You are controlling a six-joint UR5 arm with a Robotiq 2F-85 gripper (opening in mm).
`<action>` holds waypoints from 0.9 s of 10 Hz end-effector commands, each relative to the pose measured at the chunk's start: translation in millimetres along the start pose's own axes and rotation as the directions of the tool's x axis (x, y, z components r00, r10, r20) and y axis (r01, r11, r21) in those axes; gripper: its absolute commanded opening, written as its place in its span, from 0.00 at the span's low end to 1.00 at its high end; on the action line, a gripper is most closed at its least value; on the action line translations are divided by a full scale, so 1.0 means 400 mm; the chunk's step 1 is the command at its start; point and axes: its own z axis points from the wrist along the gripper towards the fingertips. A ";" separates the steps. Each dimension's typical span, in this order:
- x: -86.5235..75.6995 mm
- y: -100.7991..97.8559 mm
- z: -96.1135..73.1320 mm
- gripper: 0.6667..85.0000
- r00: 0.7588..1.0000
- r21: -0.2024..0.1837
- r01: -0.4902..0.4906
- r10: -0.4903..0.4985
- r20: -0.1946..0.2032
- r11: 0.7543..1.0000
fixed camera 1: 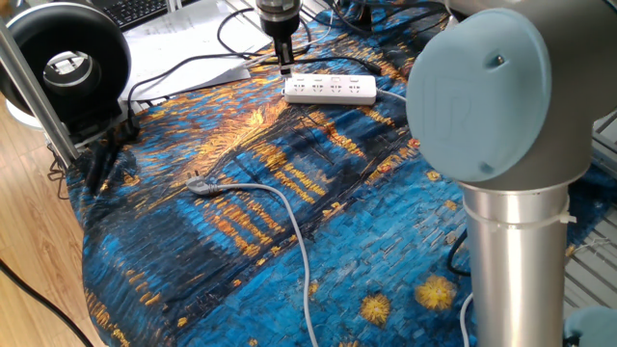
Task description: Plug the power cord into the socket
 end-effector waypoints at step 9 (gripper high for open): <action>0.118 -0.046 0.021 0.01 0.989 -0.041 -0.116 0.112 -0.095 0.992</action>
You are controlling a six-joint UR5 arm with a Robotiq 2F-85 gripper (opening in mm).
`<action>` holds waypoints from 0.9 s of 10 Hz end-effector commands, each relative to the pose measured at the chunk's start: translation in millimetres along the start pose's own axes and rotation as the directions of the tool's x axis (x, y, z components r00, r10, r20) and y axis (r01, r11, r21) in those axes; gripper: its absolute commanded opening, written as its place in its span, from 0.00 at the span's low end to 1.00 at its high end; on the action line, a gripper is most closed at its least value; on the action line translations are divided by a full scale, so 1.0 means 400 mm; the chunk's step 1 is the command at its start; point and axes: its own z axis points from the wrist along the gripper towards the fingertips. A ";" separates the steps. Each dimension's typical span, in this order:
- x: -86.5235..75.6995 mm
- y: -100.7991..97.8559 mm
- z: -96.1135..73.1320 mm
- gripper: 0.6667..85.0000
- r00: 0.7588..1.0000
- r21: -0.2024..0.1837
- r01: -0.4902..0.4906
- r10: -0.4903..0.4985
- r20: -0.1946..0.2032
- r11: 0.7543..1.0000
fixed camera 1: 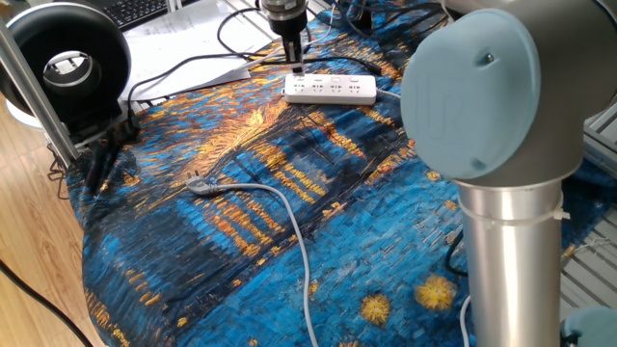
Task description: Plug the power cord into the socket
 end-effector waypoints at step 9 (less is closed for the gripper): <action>-0.043 0.057 0.035 0.01 0.993 -0.073 -0.116 0.118 0.023 0.991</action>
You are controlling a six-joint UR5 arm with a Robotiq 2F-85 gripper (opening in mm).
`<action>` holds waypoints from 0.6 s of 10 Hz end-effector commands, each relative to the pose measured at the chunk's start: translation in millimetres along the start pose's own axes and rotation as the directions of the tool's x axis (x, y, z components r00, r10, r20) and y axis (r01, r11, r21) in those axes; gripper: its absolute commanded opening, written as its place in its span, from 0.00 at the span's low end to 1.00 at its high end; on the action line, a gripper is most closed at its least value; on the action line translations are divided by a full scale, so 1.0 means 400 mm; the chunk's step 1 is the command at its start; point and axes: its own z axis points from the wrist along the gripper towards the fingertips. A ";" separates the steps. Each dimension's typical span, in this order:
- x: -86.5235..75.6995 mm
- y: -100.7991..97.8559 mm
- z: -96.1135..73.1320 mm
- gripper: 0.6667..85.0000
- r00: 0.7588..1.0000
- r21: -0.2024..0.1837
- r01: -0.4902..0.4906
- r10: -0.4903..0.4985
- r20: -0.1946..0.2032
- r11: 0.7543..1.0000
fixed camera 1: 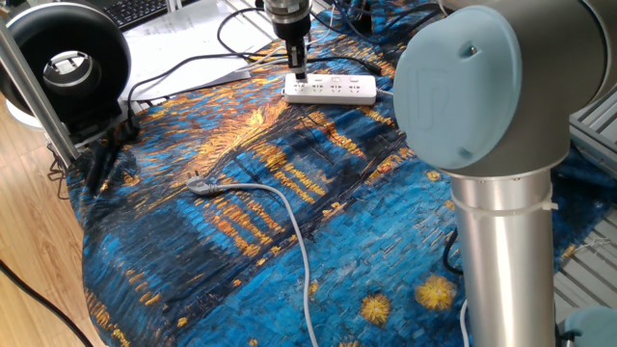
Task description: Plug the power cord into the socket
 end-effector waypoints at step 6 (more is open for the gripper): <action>0.020 -0.005 -0.007 0.01 0.998 0.011 -0.039 0.040 -0.055 0.999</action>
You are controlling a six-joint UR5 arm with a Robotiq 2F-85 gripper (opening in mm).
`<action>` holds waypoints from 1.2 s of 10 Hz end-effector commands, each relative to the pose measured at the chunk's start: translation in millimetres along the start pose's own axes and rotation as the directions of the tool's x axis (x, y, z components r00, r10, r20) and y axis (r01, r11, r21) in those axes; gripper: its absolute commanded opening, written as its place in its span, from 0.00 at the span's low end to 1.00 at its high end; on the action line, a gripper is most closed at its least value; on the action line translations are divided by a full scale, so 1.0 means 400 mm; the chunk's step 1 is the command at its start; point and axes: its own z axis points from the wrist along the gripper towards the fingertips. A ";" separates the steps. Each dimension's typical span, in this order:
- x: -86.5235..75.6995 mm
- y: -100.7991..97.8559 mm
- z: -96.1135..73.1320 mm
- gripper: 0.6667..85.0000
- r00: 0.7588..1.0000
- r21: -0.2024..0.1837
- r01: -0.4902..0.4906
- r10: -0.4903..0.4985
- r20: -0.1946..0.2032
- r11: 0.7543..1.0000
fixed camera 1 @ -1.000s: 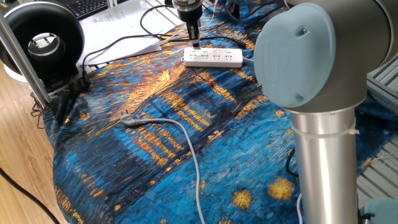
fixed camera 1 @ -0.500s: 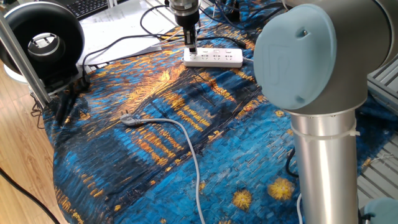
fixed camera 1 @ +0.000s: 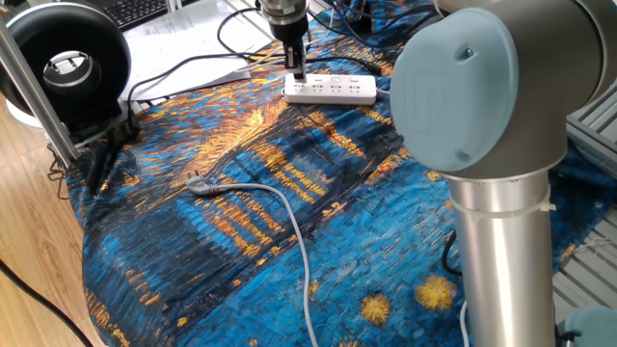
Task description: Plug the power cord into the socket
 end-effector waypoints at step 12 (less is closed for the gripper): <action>0.002 0.003 0.010 0.01 0.999 -0.007 -0.001 0.001 -0.040 1.000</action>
